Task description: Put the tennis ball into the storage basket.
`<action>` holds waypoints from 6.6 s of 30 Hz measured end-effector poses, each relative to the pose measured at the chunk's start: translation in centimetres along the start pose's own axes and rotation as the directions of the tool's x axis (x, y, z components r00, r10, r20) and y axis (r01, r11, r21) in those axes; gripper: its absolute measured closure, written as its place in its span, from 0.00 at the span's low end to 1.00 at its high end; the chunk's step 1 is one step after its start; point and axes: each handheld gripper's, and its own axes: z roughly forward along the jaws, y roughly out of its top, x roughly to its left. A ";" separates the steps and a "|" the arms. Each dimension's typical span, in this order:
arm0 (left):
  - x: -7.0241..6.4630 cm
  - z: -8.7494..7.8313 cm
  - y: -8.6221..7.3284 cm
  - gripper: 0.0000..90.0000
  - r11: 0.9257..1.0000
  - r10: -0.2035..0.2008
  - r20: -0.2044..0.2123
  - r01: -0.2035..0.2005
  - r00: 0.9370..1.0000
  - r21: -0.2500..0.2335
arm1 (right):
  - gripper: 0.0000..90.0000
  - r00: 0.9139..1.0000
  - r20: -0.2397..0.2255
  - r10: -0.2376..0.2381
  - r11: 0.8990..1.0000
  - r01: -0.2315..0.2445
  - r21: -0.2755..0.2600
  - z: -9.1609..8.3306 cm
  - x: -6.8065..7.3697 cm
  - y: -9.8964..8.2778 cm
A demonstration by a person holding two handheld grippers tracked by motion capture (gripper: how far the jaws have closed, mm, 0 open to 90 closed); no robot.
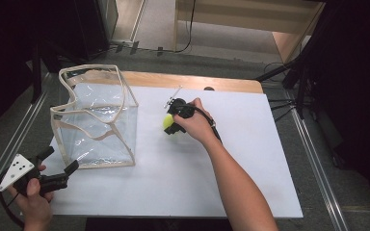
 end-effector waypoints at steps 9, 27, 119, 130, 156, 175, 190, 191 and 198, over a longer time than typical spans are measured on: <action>0.0 0.0 0.0 0.00 1.000 0.006 0.005 -0.006 1.000 0.003 | 0.27 0.999 -0.040 -0.023 0.999 0.022 -0.031 -1.7 0.3 0.7; -0.1 0.1 0.0 0.00 1.000 0.004 0.010 -0.004 1.000 0.001 | 0.27 0.995 -0.073 -0.072 0.996 0.068 -0.053 -3.9 1.3 2.4; -0.1 0.0 0.1 0.00 1.000 0.000 0.018 0.001 1.000 -0.006 | 0.27 0.964 -0.109 -0.243 0.968 0.235 -0.085 -12.5 4.6 11.4; -0.2 0.0 0.2 0.00 1.000 -0.001 0.021 0.001 1.000 -0.008 | 0.27 0.960 -0.112 -0.258 0.964 0.248 -0.095 -13.5 5.3 12.5; -0.2 0.0 0.2 0.00 1.000 -0.004 0.022 0.004 1.000 -0.012 | 0.27 0.945 -0.117 -0.305 0.949 0.291 -0.123 -14.8 7.0 15.5; -0.2 -0.1 0.2 0.00 1.000 -0.004 0.024 0.004 1.000 -0.013 | 0.27 0.932 -0.133 -0.337 0.939 0.322 -0.117 -14.0 8.8 17.5; -0.1 -0.1 0.3 0.00 1.000 -0.007 0.024 0.007 1.000 -0.016 | 0.27 0.921 -0.137 -0.364 0.931 0.355 -0.088 -12.0 10.1 18.6; -0.1 -0.1 0.3 0.00 1.000 -0.006 0.023 0.007 1.000 -0.016 | 0.27 0.918 -0.137 -0.373 0.927 0.364 -0.088 -11.8 10.1 18.7; -0.1 -0.1 0.3 0.00 1.000 -0.008 0.023 0.008 1.000 -0.019 | 0.24 0.924 -0.134 -0.359 0.933 0.354 -0.060 -11.2 9.9 18.2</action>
